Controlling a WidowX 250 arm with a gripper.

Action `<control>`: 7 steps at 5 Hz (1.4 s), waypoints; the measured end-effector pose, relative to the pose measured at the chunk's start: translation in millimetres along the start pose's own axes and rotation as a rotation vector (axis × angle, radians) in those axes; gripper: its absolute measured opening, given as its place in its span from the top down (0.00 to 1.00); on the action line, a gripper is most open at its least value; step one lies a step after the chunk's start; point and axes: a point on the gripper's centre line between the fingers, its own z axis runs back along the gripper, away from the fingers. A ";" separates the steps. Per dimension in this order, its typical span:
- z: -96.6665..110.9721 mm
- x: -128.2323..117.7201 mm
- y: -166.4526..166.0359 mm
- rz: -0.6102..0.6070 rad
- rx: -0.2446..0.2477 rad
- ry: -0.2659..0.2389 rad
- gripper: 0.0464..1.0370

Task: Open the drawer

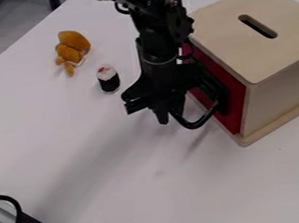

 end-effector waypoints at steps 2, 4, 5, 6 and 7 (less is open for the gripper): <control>7.3 -5.2 17.2 -0.004 0.012 -0.027 0.89; 9.9 -6.9 53.2 0.032 0.050 -0.044 0.90; 7.7 -7.6 69.3 0.057 0.062 -0.052 0.90; 6.0 -7.8 79.1 0.075 0.072 -0.052 0.90; 7.1 -6.8 85.1 0.074 0.082 -0.062 0.90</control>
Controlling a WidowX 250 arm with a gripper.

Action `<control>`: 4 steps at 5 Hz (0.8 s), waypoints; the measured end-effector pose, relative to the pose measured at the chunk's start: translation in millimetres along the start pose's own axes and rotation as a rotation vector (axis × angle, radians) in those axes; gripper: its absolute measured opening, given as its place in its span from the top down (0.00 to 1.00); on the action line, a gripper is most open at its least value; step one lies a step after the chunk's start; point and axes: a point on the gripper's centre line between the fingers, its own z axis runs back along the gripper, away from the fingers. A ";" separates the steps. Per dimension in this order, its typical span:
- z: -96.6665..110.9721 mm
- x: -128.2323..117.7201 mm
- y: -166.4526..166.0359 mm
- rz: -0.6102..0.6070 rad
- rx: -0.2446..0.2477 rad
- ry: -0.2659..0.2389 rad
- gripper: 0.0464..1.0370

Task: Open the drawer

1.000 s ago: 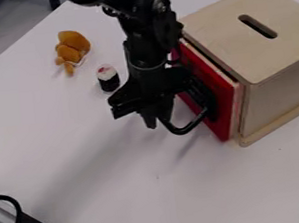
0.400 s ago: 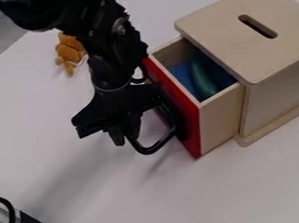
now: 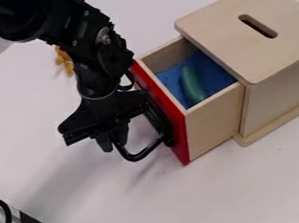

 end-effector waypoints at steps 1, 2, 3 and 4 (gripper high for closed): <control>0.5 0.7 4.7 -0.002 0.018 0.000 0.86; 0.6 -1.8 7.8 -0.009 0.030 0.026 0.62; 1.7 -3.2 8.3 -0.009 0.040 0.040 0.28; 1.7 -4.4 7.5 -0.020 0.034 0.047 0.05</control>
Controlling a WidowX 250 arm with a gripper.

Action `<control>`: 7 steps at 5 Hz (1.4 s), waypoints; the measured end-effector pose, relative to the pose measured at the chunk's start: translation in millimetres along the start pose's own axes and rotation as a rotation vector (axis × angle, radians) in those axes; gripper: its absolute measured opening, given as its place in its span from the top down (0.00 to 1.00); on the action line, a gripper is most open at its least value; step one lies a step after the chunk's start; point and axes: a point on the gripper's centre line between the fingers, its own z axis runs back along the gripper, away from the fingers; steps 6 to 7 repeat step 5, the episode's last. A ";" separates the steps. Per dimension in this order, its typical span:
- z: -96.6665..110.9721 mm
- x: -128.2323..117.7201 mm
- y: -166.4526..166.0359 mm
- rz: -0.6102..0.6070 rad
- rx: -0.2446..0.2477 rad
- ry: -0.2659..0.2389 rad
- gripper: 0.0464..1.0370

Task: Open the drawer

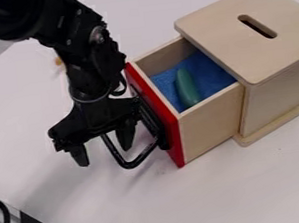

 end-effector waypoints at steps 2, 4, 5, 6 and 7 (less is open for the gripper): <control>12.4 4.8 -1.9 -0.046 -0.041 -0.015 0.04; 48.2 11.0 -7.6 -0.078 -0.135 -0.079 0.04; 66.1 13.7 -4.8 -0.073 -0.119 -0.109 0.04; 66.1 13.7 -4.8 -0.073 -0.119 -0.109 0.04; 66.1 13.7 -4.8 -0.073 -0.119 -0.109 0.04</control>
